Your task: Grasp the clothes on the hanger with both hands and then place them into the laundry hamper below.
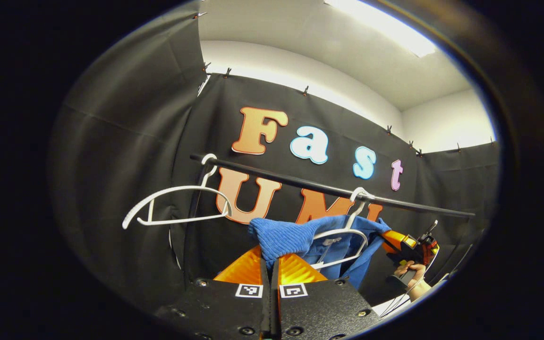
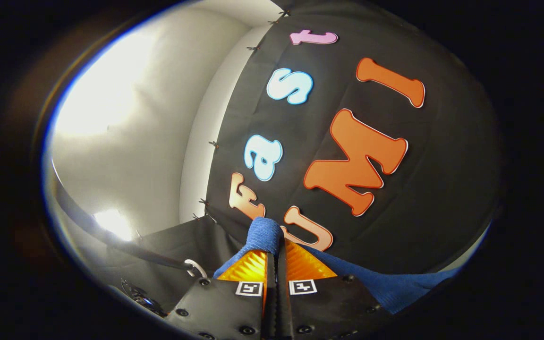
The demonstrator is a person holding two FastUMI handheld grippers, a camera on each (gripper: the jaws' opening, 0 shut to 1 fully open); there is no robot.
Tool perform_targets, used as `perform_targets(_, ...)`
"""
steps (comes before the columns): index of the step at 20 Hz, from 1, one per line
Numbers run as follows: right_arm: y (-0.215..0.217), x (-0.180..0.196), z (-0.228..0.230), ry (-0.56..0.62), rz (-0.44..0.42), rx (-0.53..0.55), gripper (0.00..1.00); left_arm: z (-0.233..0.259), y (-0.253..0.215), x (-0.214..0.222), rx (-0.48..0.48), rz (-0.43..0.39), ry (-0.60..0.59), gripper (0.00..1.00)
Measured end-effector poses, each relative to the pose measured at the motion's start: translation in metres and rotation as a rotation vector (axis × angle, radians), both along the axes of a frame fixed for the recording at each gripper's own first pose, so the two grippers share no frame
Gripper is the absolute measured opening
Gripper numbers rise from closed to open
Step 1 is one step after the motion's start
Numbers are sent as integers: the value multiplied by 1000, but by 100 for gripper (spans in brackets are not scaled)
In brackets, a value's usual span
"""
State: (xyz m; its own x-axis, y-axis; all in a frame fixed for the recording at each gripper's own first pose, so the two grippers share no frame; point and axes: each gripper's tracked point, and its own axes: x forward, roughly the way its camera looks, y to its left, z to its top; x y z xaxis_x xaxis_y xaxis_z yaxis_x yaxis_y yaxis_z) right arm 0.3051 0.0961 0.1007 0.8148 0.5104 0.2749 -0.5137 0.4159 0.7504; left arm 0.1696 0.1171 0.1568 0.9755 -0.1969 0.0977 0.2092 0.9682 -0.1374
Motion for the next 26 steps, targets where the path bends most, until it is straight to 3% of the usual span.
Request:
perform_targets(4,5,16,-1,41,-2,-33,7,16,13,11,1,-39,0,0)
perform_targets(9,18,28,-16,96,19,-75,7,16,44,40,-13,-33,23,0)
perform_targets(12,20,37,-27,128,20,-83,7,-5,54,53,-44,-36,75,0)
perform_targets(19,2,64,-46,176,-69,-108,7,-57,50,77,-14,-54,175,0)
perform_targets(26,-5,64,-75,220,-103,-137,7,-104,55,82,5,-46,251,0)
